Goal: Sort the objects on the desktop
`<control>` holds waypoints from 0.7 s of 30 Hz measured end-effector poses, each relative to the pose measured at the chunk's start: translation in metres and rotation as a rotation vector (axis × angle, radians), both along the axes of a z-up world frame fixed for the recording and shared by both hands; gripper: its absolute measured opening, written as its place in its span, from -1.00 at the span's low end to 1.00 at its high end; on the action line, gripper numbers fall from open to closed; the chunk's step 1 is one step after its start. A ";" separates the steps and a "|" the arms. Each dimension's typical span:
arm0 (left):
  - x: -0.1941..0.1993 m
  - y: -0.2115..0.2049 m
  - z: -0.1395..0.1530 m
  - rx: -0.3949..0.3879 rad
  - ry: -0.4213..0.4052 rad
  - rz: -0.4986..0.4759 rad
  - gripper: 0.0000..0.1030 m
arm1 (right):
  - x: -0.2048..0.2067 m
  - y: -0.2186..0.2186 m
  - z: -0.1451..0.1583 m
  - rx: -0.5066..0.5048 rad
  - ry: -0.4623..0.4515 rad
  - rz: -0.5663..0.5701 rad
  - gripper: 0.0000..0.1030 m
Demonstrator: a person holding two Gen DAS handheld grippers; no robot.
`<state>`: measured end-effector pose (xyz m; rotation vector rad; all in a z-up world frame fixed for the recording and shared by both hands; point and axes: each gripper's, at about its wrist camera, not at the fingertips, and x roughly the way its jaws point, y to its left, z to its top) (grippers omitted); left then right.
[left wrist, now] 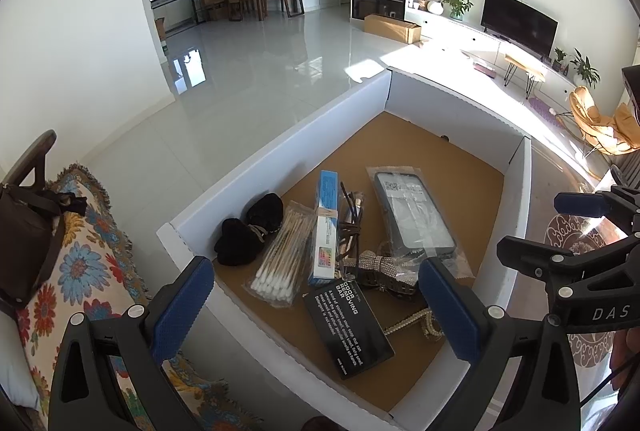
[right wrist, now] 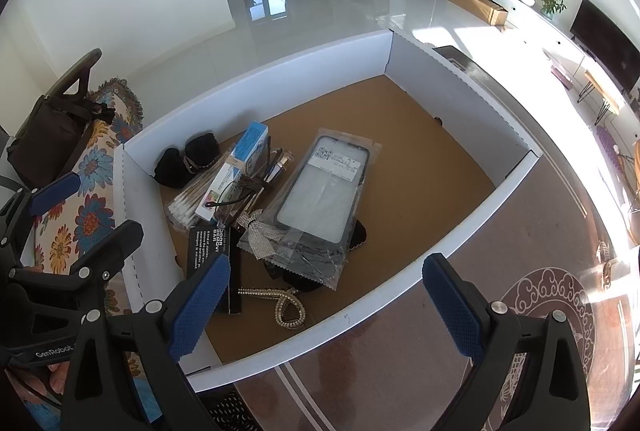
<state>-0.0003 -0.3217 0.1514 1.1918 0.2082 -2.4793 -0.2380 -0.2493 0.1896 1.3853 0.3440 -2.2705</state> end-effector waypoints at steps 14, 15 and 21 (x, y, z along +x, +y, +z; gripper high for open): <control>-0.002 -0.005 0.000 0.031 0.006 -0.011 1.00 | -0.002 -0.003 -0.002 0.001 -0.002 0.003 0.89; -0.001 -0.006 0.000 0.040 0.013 -0.010 1.00 | -0.002 -0.003 -0.002 0.001 -0.001 0.003 0.89; 0.012 -0.008 0.011 0.053 0.131 0.025 1.00 | -0.003 -0.005 -0.003 -0.004 0.002 -0.001 0.89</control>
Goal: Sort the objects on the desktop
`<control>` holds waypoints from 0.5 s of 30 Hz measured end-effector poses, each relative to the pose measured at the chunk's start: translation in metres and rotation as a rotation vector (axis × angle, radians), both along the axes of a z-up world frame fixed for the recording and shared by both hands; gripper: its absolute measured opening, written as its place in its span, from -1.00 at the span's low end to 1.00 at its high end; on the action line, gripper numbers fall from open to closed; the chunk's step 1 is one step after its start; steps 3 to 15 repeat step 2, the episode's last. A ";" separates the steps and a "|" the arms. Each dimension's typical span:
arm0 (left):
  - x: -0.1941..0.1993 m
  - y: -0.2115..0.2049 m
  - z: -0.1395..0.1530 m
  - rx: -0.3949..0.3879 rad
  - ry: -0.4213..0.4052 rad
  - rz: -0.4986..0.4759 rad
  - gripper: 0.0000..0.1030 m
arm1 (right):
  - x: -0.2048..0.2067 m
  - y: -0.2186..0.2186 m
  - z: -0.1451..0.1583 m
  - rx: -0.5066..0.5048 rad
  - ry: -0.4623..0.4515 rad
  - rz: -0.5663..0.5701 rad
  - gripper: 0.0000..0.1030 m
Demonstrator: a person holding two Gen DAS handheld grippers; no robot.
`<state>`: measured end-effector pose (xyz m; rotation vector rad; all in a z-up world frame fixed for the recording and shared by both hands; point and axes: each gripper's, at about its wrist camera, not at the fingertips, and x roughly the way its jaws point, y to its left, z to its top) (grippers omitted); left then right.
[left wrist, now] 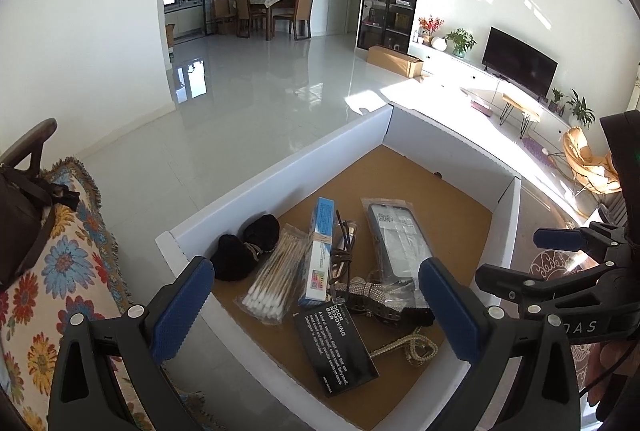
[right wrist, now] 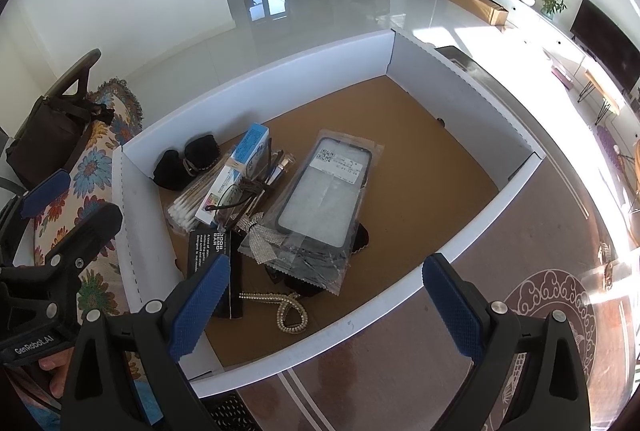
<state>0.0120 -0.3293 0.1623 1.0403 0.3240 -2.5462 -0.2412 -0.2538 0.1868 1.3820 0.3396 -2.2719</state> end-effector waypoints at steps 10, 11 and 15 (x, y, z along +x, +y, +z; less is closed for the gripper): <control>-0.001 0.001 -0.001 0.003 -0.004 0.004 1.00 | 0.000 -0.001 0.001 -0.004 0.003 -0.002 0.89; -0.001 0.001 -0.001 0.003 -0.004 0.004 1.00 | 0.000 -0.001 0.001 -0.004 0.003 -0.002 0.89; -0.001 0.001 -0.001 0.003 -0.004 0.004 1.00 | 0.000 -0.001 0.001 -0.004 0.003 -0.002 0.89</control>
